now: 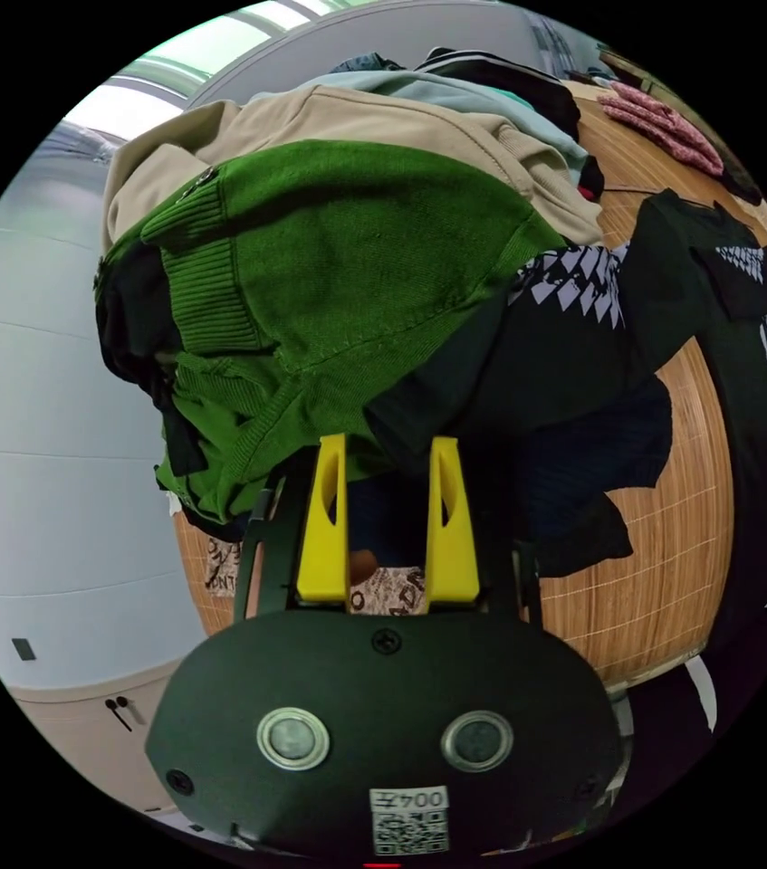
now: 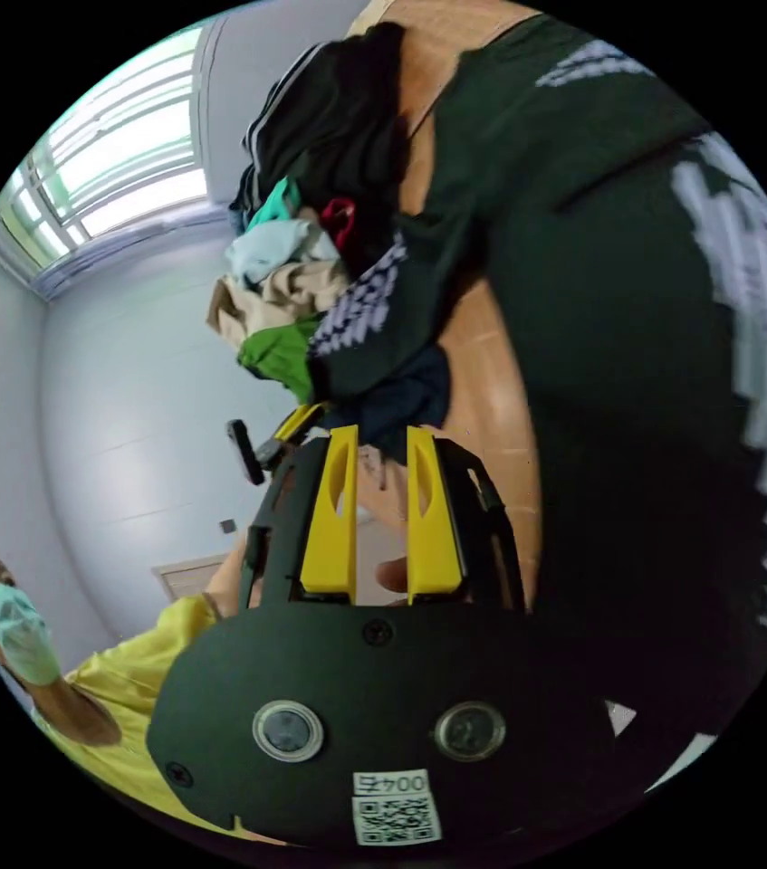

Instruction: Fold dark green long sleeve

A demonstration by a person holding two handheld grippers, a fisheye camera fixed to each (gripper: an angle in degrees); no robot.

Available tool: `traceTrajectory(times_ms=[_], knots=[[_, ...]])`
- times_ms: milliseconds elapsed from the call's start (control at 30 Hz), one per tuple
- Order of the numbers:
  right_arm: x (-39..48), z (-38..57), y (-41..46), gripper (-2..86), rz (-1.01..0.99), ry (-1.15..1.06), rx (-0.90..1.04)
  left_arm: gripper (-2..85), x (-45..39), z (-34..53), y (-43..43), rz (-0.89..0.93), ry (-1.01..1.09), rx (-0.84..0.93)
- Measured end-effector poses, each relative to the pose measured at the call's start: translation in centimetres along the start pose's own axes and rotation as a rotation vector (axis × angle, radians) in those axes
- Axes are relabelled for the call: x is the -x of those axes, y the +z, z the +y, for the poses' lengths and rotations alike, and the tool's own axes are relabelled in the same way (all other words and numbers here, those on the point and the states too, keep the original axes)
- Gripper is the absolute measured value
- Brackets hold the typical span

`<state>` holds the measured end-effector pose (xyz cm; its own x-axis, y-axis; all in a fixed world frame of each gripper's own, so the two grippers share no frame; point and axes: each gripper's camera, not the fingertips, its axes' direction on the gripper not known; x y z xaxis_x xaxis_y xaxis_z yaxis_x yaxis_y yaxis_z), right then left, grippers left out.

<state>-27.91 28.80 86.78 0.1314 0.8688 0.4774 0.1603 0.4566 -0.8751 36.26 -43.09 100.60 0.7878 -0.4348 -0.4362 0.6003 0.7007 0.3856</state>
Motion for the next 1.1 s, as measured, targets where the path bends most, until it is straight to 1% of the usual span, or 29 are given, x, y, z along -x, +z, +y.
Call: traceTrajectory(times_ms=[67,200,267,400,467,533,567,633,767,867,967,1100], knots=[[3.5,-3.7,6.0,8.8,-0.030,-0.046,0.083,12.9,0.7,0.0,0.4,0.026,-0.009,-0.008],[7.5,-8.1,14.2,9.1,-0.043,-0.057,0.185,12.9,1.9,0.0,0.5,0.061,-0.004,-0.053],[9.3,-10.0,18.4,8.9,-0.011,-0.054,0.227,12.8,2.4,0.1,0.5,0.072,0.002,-0.068],[10.6,-12.0,22.6,7.5,0.026,-0.017,0.255,12.8,3.2,0.4,0.4,0.086,0.018,-0.094],[11.5,-12.7,24.4,3.2,0.135,-0.019,0.298,12.8,3.6,0.5,0.4,0.100,0.015,-0.100],[12.4,-13.1,24.7,0.6,0.173,-0.050,0.291,12.8,4.0,0.4,0.4,0.103,0.008,-0.098],[13.2,-13.2,24.5,0.1,0.149,-0.078,0.297,12.8,4.1,0.4,0.3,0.103,0.005,-0.098],[14.3,-13.4,23.8,-0.4,0.124,-0.109,0.303,12.8,4.3,0.3,0.0,0.106,-0.002,-0.101],[16.3,-13.6,22.5,-0.7,0.209,-0.187,0.348,12.6,4.6,0.1,-0.6,0.089,-0.017,-0.111],[16.9,-13.6,21.6,-0.8,0.217,-0.205,0.386,12.4,4.8,-0.5,-1.0,0.104,-0.021,-0.101],[17.5,-13.5,20.4,-0.8,0.227,-0.232,0.416,11.4,4.0,-1.4,-1.7,0.061,0.023,-0.094],[18.0,-13.4,18.3,-0.8,0.226,-0.254,0.447,7.2,2.5,-2.7,-3.9,0.002,0.091,-0.121]])
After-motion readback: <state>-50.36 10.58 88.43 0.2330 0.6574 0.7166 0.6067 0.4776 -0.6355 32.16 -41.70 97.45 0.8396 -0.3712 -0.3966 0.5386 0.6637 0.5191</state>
